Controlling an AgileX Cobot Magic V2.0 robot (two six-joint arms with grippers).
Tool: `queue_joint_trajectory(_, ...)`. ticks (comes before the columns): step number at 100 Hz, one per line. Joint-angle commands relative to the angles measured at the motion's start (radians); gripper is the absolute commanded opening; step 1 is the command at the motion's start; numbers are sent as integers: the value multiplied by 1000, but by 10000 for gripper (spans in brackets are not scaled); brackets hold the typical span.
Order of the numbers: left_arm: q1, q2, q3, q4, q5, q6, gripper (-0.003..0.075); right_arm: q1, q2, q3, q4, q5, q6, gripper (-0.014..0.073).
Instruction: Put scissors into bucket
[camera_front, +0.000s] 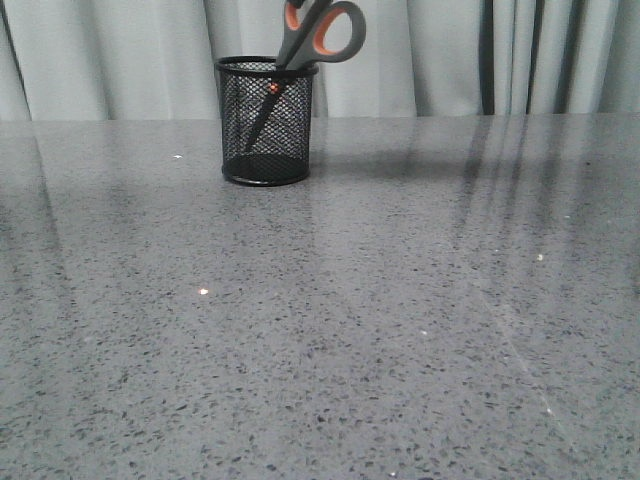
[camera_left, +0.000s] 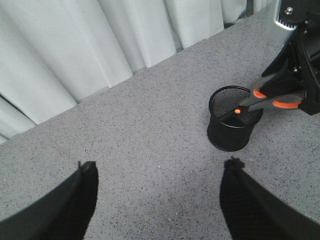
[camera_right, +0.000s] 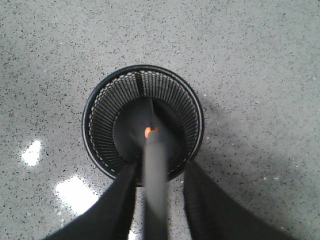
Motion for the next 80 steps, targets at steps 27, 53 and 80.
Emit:
queue_joint_trajectory(27,2,-23,-29,-24,-50,-3,474,-28,-102,-74,1,-3,2,327)
queue_joint_trajectory(53,2,-13,-29,-24,-58,16,474,-68,-204,-93,1,22,43,143)
queue_joint_trajectory(80,2,1,-29,-24,-66,16,289,-72,-333,-24,5,-20,43,-52)
